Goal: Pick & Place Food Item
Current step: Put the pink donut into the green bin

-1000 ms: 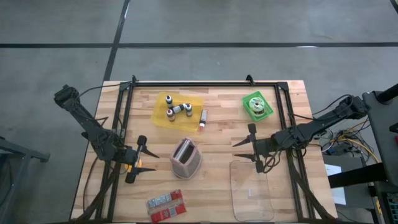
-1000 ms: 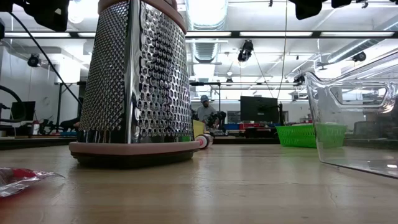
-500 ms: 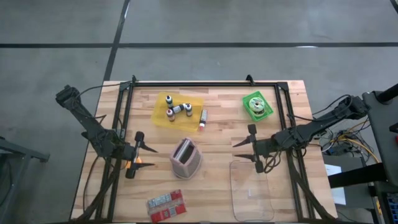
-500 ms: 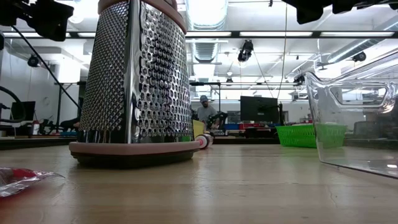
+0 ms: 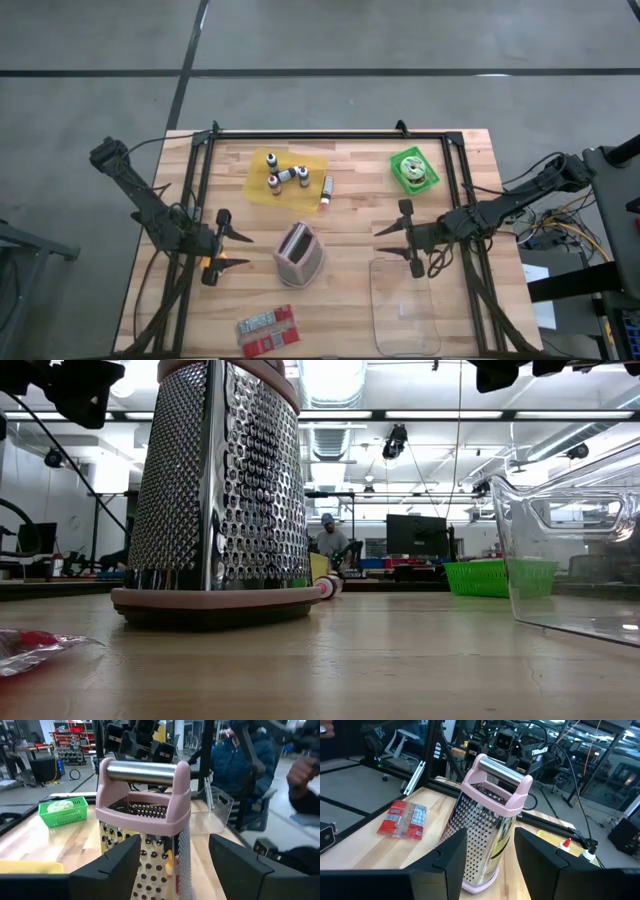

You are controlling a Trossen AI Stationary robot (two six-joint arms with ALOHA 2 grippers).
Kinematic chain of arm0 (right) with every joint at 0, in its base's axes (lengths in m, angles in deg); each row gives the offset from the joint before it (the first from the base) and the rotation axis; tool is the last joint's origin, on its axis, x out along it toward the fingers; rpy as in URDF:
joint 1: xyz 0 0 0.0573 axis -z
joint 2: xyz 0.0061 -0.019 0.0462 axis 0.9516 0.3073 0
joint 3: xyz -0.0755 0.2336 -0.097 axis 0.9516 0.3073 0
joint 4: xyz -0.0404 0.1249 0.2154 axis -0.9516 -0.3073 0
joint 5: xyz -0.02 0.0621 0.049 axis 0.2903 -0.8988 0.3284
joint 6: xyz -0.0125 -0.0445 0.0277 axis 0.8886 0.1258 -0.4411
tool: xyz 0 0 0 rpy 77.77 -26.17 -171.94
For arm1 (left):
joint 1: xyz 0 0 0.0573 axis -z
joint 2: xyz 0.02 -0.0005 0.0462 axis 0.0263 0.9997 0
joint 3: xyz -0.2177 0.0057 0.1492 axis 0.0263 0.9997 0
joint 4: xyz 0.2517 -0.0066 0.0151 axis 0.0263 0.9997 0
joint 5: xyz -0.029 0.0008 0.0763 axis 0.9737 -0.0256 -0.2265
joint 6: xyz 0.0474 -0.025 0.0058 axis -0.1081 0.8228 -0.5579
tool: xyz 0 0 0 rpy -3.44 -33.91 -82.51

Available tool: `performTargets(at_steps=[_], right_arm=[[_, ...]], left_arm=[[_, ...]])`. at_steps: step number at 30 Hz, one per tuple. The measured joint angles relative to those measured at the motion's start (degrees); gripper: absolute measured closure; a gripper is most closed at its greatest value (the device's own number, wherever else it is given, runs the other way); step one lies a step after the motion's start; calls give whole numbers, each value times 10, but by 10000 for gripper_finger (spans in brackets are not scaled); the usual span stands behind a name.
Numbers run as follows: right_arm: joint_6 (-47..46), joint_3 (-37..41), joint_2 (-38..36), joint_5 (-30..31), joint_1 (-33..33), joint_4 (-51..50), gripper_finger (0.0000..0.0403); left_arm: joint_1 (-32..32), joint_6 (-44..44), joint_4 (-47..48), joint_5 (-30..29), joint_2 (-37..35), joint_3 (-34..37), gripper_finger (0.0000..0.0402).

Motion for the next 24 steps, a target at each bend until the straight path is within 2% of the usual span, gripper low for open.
performTargets(at_steps=[8, 14, 24], right_arm=[[5, 0, 0, -11, 0, 5, 243], [7, 0, 0, -22, 0, 36, 243], [5, 1, 0, -22, 0, 39, 243]], left_arm=[[-18, 2, -20, 0, 3, 0, 165], [-40, -7, -25, 25, 27, 0, 164], [-41, -31, -50, 23, 45, 0, 163]])
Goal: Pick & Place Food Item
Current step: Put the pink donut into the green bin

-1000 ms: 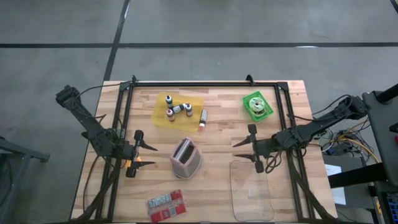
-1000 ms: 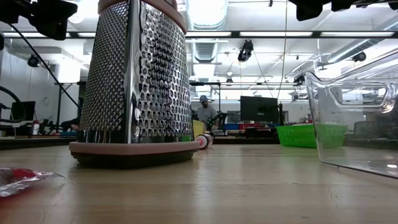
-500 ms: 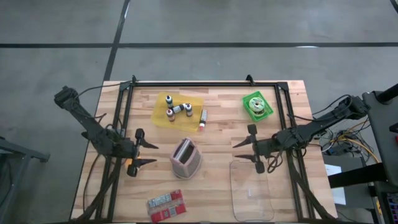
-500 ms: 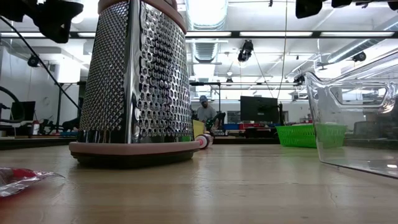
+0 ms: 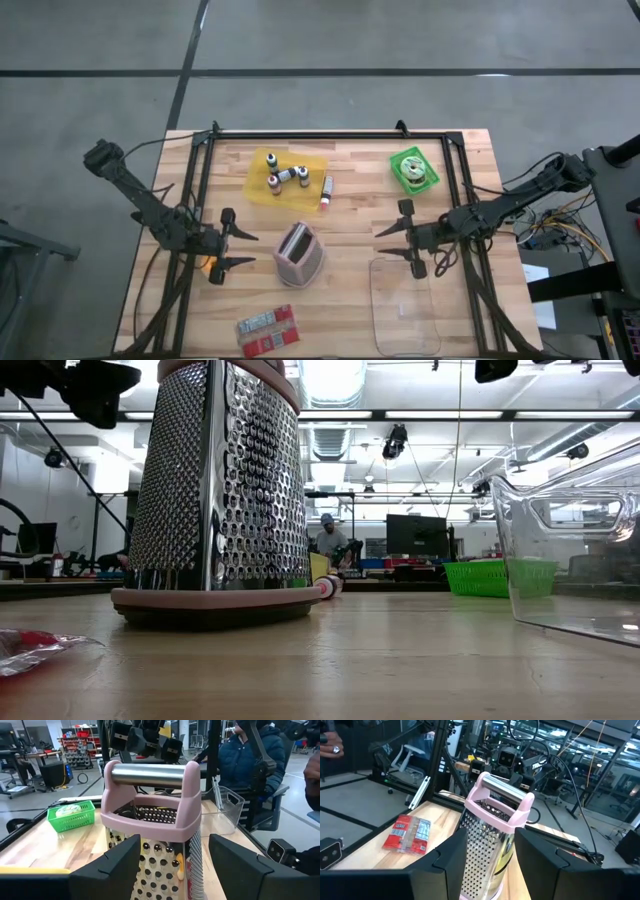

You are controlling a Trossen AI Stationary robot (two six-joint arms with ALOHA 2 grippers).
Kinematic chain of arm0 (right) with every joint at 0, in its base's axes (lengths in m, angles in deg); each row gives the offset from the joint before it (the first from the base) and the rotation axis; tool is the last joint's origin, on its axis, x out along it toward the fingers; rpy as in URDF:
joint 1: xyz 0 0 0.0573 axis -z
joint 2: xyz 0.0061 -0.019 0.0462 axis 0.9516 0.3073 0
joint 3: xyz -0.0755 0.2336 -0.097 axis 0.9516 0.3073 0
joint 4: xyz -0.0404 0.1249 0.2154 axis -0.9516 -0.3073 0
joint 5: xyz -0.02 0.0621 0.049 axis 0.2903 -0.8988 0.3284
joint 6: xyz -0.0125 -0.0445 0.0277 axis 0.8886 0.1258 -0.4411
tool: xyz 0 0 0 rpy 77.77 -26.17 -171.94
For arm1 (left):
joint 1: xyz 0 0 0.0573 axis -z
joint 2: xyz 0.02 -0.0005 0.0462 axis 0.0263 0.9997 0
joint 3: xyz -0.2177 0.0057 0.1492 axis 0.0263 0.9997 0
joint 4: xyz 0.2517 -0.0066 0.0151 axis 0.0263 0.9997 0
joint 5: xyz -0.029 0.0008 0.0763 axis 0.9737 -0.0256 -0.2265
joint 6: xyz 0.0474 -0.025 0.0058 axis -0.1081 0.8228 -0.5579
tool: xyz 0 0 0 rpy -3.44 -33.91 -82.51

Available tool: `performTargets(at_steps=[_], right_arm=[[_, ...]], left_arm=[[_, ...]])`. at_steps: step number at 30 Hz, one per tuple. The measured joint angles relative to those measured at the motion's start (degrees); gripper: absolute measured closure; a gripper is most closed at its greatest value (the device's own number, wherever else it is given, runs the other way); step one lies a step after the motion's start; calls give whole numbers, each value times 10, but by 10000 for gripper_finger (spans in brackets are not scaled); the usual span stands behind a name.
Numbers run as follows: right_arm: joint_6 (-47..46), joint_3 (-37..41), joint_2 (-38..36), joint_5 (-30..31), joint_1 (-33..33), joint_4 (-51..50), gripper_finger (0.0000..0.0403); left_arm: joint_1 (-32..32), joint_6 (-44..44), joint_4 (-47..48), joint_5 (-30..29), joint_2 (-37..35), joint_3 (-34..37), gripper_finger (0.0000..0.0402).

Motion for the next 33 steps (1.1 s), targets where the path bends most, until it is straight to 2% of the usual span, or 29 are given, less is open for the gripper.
performTargets(at_steps=[6, 33], right_arm=[[-1, 5, 0, 0, 0, 0, 243], [-13, 13, -4, -6, 0, 1, 243]], left_arm=[[0, 37, 0, 0, 3, 0, 163], [0, 36, -20, 0, -1, 0, 165]])
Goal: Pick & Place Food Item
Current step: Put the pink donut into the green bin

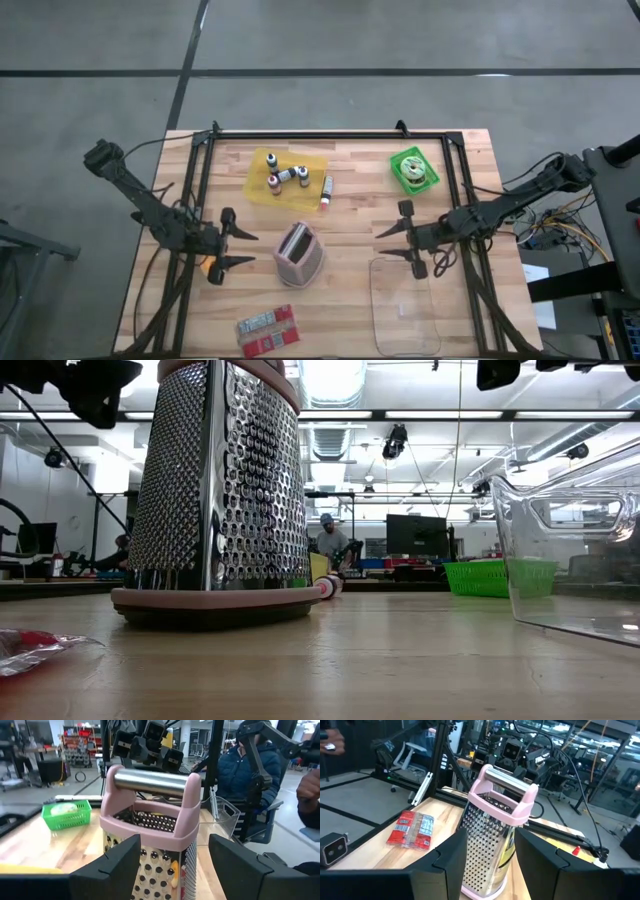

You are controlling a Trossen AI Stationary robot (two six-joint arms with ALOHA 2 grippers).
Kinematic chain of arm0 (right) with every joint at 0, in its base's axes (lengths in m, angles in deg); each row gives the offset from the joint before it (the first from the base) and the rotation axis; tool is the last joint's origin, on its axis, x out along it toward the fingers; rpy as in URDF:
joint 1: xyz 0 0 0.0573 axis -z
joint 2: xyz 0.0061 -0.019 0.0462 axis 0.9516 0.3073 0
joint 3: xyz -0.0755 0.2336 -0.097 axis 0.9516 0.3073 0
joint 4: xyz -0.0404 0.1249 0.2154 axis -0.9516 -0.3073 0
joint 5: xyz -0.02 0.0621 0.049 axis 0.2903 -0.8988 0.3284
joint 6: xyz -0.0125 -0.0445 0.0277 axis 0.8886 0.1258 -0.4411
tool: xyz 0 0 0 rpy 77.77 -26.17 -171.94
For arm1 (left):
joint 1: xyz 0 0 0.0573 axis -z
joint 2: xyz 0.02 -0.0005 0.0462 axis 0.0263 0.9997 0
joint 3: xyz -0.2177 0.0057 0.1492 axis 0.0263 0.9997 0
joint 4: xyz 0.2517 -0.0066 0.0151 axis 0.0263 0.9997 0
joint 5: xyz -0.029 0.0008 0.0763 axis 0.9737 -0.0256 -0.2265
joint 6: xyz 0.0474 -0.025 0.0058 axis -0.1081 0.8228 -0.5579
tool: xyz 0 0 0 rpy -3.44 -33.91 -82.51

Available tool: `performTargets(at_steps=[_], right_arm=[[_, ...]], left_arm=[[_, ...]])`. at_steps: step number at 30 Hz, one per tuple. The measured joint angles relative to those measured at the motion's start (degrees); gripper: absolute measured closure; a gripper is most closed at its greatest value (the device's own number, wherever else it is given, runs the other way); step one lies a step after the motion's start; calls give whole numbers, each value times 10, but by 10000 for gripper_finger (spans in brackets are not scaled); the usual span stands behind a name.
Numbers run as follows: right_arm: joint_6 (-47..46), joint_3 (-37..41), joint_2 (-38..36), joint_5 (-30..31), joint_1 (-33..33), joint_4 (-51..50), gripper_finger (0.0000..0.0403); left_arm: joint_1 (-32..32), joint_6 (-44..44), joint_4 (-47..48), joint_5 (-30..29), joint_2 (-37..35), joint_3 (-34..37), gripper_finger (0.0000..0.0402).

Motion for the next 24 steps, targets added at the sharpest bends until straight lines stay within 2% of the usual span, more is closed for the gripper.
performTargets(at_steps=[6, 10, 13, 18, 22, 24], right_arm=[[9, 14, -38, -1, 0, 3, 243], [-3, 37, -85, -1, 0, 5, 243], [-13, 65, -123, -1, 0, 14, 243], [-24, 119, -178, 13, 0, 45, 243], [-35, 149, -202, 28, 0, 63, 243], [-35, 154, -205, 28, 0, 64, 243]], left_arm=[[0, -81, 2, 7, -35, 0, 165], [0, -95, 56, 7, -79, 1, 165], [0, -77, 98, 7, -118, 15, 165], [0, -37, 93, 11, -196, 88, 165], [0, 21, 93, 69, -257, 137, 165], [0, 50, 117, 73, -279, 144, 165]])
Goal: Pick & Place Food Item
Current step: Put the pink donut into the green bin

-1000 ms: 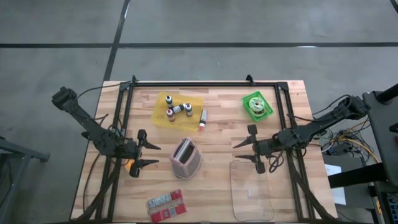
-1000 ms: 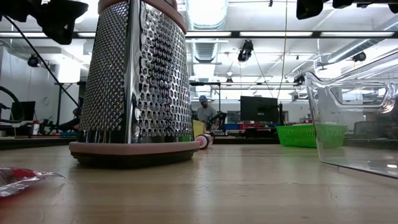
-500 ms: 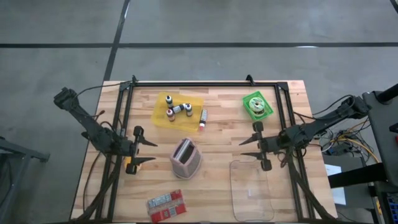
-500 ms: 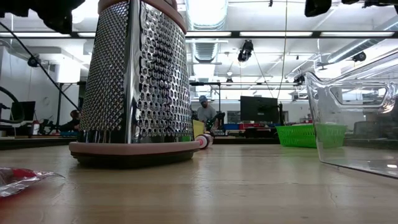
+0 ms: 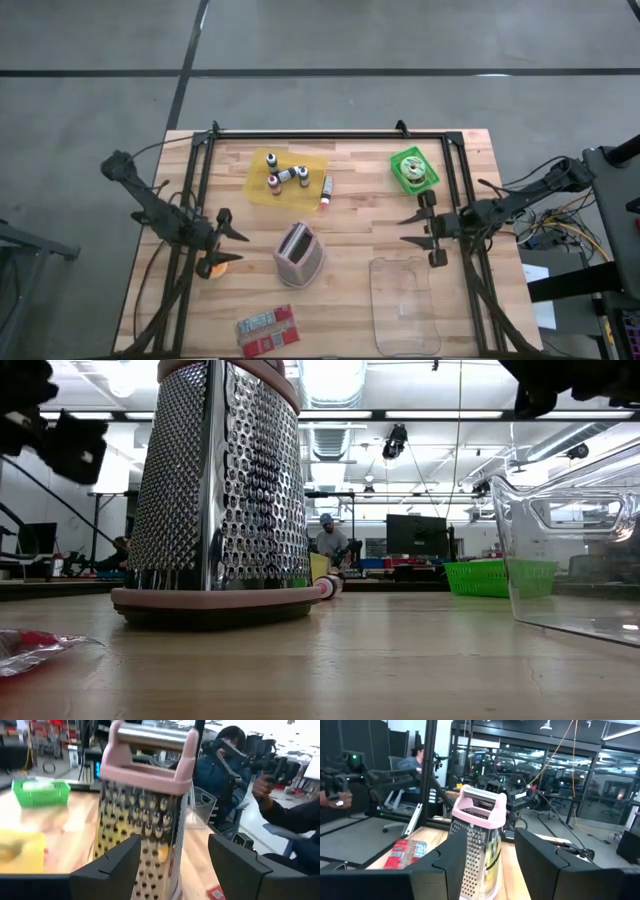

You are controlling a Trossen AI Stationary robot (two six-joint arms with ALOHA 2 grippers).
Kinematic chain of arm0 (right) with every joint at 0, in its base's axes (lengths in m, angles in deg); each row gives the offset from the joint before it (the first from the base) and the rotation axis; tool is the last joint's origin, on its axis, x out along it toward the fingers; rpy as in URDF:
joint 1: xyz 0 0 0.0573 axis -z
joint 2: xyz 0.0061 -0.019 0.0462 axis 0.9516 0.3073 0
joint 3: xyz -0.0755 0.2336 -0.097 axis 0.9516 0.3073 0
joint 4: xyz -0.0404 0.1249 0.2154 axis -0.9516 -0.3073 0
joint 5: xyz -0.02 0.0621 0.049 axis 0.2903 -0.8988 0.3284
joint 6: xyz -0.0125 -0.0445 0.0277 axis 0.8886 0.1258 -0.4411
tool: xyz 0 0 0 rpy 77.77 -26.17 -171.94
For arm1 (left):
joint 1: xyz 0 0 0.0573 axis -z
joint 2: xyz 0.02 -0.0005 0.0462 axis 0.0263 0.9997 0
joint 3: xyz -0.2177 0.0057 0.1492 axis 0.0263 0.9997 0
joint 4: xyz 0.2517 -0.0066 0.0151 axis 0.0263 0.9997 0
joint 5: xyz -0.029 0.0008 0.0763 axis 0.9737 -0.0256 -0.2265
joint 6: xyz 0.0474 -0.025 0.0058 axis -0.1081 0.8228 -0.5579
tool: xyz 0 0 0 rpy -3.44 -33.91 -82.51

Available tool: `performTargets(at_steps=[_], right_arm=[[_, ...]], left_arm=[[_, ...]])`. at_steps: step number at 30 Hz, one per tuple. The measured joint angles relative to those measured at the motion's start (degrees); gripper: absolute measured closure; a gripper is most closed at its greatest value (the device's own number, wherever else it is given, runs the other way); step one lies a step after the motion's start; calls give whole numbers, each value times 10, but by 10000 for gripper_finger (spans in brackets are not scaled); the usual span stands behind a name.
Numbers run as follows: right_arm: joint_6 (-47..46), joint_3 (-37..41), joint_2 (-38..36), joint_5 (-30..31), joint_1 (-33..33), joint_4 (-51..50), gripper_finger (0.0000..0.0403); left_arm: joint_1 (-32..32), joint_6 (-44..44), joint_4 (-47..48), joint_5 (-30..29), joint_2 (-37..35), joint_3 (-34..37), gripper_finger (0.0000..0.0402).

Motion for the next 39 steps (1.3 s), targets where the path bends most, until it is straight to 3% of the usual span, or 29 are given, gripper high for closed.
performTargets(at_steps=[9, 14, 19, 27, 39], right_arm=[[0, -8, 9, 6, 0, -4, 243], [0, -13, 28, 20, 0, -10, 243], [-6, -24, 54, 31, 0, -18, 243], [-11, -37, 89, 32, 0, -18, 243], [-19, -39, 91, 31, 0, -18, 243]], left_arm=[[0, 108, 116, -34, 9, -23, 165], [0, 199, 189, -42, 49, -48, 165], [0, 262, 201, -34, 110, -81, 165], [0, 400, 382, -12, 255, -220, 165], [0, 566, 592, 119, 500, -402, 165]])
